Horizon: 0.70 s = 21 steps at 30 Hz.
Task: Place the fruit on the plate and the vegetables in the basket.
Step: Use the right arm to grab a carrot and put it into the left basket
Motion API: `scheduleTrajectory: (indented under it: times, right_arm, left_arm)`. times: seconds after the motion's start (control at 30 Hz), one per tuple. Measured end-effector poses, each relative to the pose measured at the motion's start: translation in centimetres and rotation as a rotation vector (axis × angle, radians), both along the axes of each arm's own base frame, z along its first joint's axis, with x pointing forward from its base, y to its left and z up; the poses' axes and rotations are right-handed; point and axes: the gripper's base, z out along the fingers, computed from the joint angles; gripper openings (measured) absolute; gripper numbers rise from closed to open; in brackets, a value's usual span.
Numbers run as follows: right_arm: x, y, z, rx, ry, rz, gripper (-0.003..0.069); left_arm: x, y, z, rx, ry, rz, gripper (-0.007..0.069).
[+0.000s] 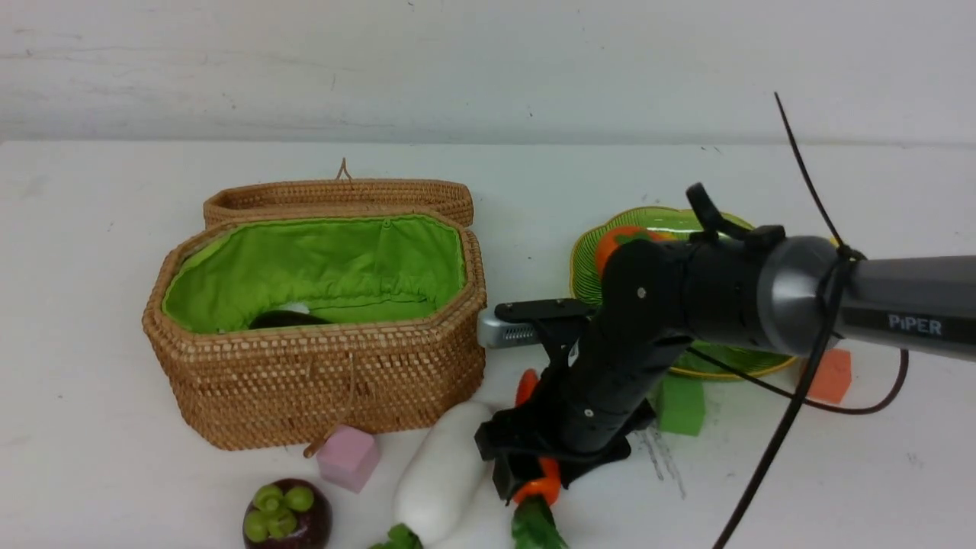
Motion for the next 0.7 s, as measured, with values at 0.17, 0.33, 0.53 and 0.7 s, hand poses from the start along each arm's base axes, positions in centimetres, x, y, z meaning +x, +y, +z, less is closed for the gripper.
scheduleTrajectory:
  times: [0.17,0.33,0.53,0.7]
  right_arm:
    - [-0.1,-0.2,1.5,0.006,-0.054,0.027,0.0416]
    - [-0.1,-1.1,5.0,0.023,-0.154,0.028,0.0416]
    - [-0.3,-2.2,10.6,0.03,-0.352,0.09,0.0416]
    - [-0.2,-1.3,13.9,0.006,-0.608,0.359,0.0416]
  left_arm:
    - [0.0,0.0,0.0,0.0,0.0,0.0,0.0239]
    - [0.0,0.0,0.0,0.0,0.0,0.0,0.0239]
    - [0.0,0.0,0.0,0.0,0.0,0.0,0.0239]
    - [0.0,0.0,0.0,0.0,0.0,0.0,0.0239]
